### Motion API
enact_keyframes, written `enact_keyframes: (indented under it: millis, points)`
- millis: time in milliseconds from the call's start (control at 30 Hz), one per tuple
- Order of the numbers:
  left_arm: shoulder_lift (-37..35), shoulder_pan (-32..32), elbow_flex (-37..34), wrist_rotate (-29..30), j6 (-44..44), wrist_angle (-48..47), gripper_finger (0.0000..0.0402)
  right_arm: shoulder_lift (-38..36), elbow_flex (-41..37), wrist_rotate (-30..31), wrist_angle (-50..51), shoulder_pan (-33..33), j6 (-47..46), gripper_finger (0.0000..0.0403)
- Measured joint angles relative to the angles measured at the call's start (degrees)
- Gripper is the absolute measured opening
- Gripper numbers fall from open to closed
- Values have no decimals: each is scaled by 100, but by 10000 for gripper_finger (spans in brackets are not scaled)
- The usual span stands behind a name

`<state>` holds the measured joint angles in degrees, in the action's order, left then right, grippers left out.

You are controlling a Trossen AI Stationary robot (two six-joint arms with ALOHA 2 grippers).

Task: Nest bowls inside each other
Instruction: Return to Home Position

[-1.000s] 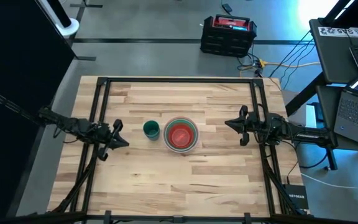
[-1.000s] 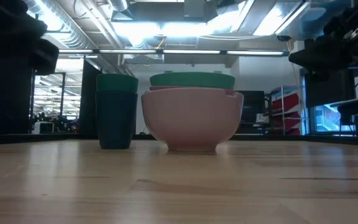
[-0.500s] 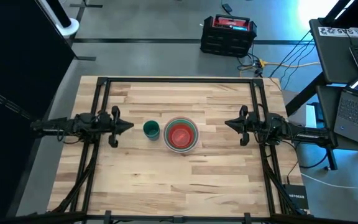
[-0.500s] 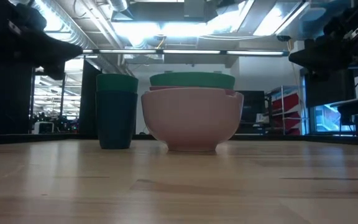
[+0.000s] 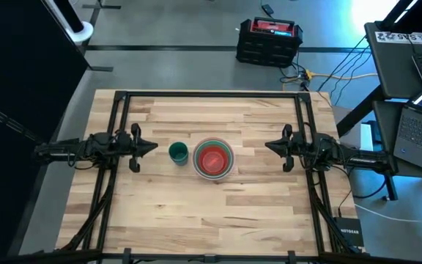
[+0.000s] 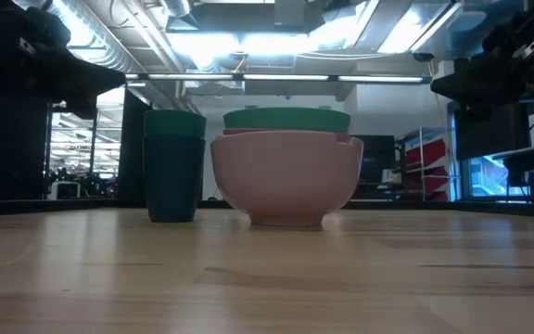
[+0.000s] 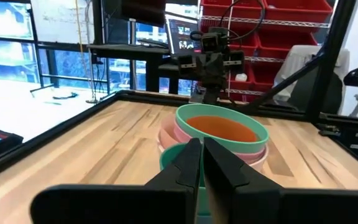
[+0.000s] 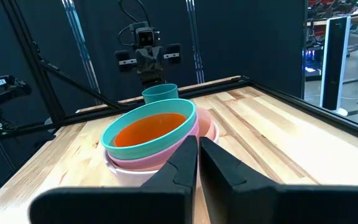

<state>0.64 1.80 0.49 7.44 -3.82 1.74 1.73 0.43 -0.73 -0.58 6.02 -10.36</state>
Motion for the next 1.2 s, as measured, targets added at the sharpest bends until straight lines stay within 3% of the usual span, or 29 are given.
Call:
enact_keyframes:
  millis: [500, 1200]
  points:
    - [161, 13, 21, -577, -27, -167, 0, -1, 0, -37, -2, 0, -1, 1]
    - [162, 13, 22, -574, -182, -173, 0, 1, 0, -32, -2, 0, 1, 1]
